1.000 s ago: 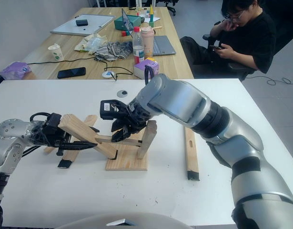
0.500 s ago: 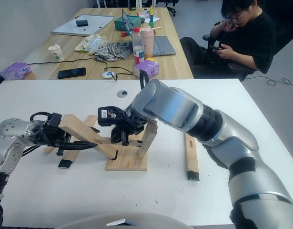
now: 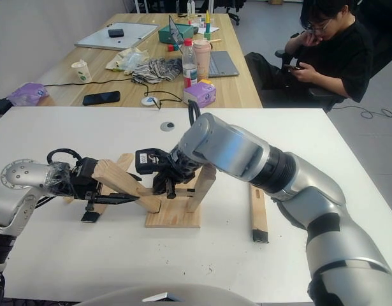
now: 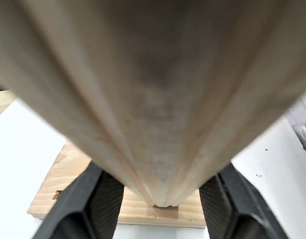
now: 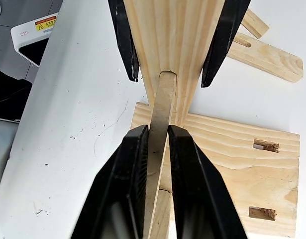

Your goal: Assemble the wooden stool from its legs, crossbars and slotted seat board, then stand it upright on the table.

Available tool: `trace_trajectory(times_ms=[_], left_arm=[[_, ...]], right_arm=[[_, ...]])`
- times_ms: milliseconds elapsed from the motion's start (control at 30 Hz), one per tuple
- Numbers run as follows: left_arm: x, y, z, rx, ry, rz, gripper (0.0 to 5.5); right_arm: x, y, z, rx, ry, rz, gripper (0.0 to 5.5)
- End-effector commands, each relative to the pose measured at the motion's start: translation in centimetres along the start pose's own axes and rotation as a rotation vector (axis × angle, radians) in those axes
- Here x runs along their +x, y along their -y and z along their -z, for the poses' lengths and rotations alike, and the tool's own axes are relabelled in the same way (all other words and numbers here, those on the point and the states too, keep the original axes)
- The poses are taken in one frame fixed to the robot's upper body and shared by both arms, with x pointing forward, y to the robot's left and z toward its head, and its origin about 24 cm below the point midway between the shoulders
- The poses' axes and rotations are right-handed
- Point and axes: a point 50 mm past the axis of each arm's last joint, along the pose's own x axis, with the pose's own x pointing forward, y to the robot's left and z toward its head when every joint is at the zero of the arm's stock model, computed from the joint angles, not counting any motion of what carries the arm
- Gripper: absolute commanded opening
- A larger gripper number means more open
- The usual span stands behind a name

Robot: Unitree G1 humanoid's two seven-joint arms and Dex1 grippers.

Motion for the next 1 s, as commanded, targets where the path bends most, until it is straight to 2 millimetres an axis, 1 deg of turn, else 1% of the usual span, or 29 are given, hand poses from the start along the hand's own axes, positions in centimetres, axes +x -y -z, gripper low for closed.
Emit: trace_trajectory(times_ms=[33, 133, 200, 233, 267, 367, 400, 433, 500, 533, 600, 667, 700, 767, 800, 833, 900, 933, 1000], left_arm=[[2.3, 2.4, 5.6, -0.172, -0.327, 0.078, 2.02], [2.5, 2.9, 6.6, -0.210, -0.411, 0.100, 2.02], [2.3, 3.4, 7.6, -0.234, -0.476, 0.112, 2.02], [2.3, 3.8, 8.1, -0.247, -0.502, 0.117, 2.02], [2.2, 4.1, 8.5, -0.259, -0.526, 0.127, 2.02], [2.2, 4.9, 9.0, -0.278, -0.550, 0.148, 2.02], [2.2, 4.8, 9.0, -0.279, -0.546, 0.144, 2.02], [2.2, 4.6, 8.7, -0.278, -0.535, 0.137, 2.02], [2.2, 3.9, 8.0, -0.267, -0.506, 0.122, 2.02], [2.2, 3.6, 7.5, -0.260, -0.489, 0.117, 2.02], [2.5, 3.0, 6.5, -0.240, -0.435, 0.096, 2.02], [3.1, 2.4, 5.7, -0.229, -0.378, 0.050, 2.02], [3.4, 2.2, 5.3, -0.228, -0.348, 0.037, 2.39], [3.7, 1.9, 4.0, -0.211, -0.281, 0.032, 2.66], [3.7, 1.8, 3.3, -0.209, -0.262, 0.024, 2.88], [3.5, 1.5, 2.5, -0.205, -0.244, 0.014, 2.97], [2.7, 1.3, 1.0, -0.191, -0.223, 0.023, 3.35], [2.2, 1.4, 0.6, -0.190, -0.228, 0.025, 3.55], [0.7, 1.6, 0.9, -0.203, -0.293, 0.034, 3.90]], right_arm=[[1.0, -0.4, 1.2, 0.060, -0.015, -0.017, 0.50], [0.6, -0.4, 0.9, 0.071, 0.013, -0.014, 0.49], [-0.2, -0.4, 0.2, 0.075, 0.065, -0.018, 0.49], [-1.0, -0.3, -0.4, 0.092, 0.112, -0.016, 0.49], [-2.1, 0.0, -1.1, 0.115, 0.164, -0.016, 0.49], [-6.7, 0.8, -3.0, 0.169, 0.341, -0.017, 0.49], [-8.2, 1.1, -3.4, 0.182, 0.389, -0.009, 0.80], [-9.6, 1.2, -3.5, 0.186, 0.426, 0.000, 0.94], [-12.2, 1.7, -3.3, 0.204, 0.499, 0.041, 1.30], [-13.4, 2.0, -3.1, 0.225, 0.540, 0.069, 1.57], [-15.4, 3.1, -2.1, 0.280, 0.614, 0.181, 1.96], [-16.5, 4.1, -0.7, 0.346, 0.668, 0.277, 2.22], [-16.9, 4.4, 0.2, 0.394, 0.698, 0.313, 2.43], [-17.2, 4.8, 2.3, 0.473, 0.740, 0.377, 2.74], [-17.4, 4.8, 3.2, 0.510, 0.759, 0.402, 2.98], [-17.5, 4.8, 4.3, 0.544, 0.772, 0.443, 3.01], [-17.4, 4.7, 7.1, 0.576, 0.721, 0.595, 3.01], [-16.9, 4.4, 8.4, 0.567, 0.657, 0.668, 3.01], [-15.5, 3.4, 11.2, 0.527, 0.477, 0.760, 3.01]])
